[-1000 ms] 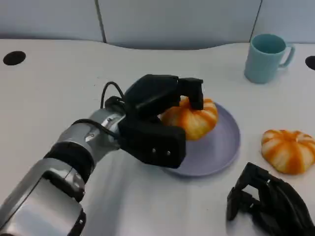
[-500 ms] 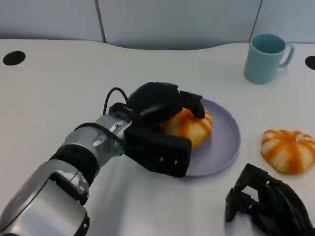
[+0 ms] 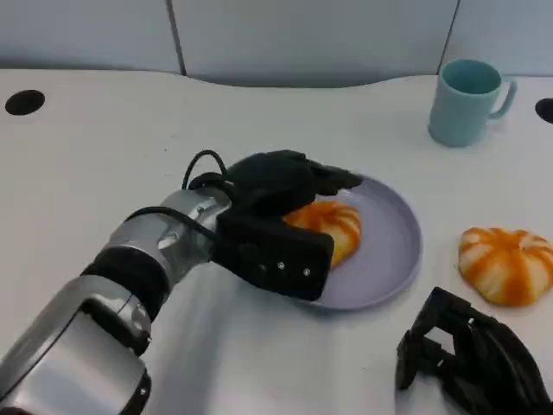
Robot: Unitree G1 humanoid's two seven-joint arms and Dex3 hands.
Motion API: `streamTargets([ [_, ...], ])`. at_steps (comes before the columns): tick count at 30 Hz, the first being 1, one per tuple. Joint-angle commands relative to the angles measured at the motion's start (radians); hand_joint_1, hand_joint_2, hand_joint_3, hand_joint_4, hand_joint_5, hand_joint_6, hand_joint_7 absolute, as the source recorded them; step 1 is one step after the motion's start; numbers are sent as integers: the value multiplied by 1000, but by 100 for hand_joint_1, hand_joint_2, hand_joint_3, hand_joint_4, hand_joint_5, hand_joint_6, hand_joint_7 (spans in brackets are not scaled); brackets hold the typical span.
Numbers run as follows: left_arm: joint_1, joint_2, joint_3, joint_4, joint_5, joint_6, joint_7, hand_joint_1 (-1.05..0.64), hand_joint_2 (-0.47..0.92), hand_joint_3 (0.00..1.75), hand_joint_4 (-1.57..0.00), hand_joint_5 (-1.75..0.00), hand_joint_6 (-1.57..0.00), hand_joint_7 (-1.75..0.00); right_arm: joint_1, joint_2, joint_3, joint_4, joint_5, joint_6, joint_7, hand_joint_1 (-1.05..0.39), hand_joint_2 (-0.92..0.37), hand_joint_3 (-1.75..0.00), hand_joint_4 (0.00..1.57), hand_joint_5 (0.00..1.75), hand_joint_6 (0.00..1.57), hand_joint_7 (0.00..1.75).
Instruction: Grasp the bread from the table and place it into the plate.
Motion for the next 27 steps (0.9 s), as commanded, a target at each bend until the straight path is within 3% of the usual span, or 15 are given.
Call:
streamTargets([
  [1, 28, 45, 27, -48, -44, -31, -39, -80, 92, 34, 0, -15, -17, 0, 12, -15, -1, -16, -4, -1, -16, -57, -92, -38, 68, 175, 58, 153],
  [4, 43, 55, 33, -70, -53, -34, -48, -80, 92, 34, 0, -14, -16, 0, 15, -16, 1, -21, -8, -4, -19, -57, -92, -39, 68, 175, 57, 154],
  [10, 174, 112, 151, -176, -216, -129, -112, -76, 92, 33, -9, -19, -21, -3, 16, -19, -3, -26, -3, 9, -26, -56, -92, -39, 68, 175, 57, 155],
  [16, 196, 118, 167, -215, -242, -117, -149, -76, 92, 33, -9, -20, -22, -3, 15, -21, -2, -27, -3, 10, -27, -56, -92, -40, 69, 175, 57, 156],
  [17, 254, 120, 222, -251, -357, -137, -221, -76, 92, 33, -9, -21, -22, -3, 10, -23, -4, -22, 2, 14, -23, -56, -92, -40, 69, 175, 57, 156],
  [20, 404, 113, 350, -388, -629, -109, -368, -72, 92, 31, -19, -39, -38, -7, -1, -27, -8, -6, 2, 6, -17, -61, -92, -33, 70, 175, 58, 151],
  [27, 583, 80, 455, -644, -791, 32, -386, -63, 92, 34, -37, -59, -53, -11, -10, -29, -11, 3, 7, 14, -9, -61, -92, -33, 71, 175, 60, 150],
])
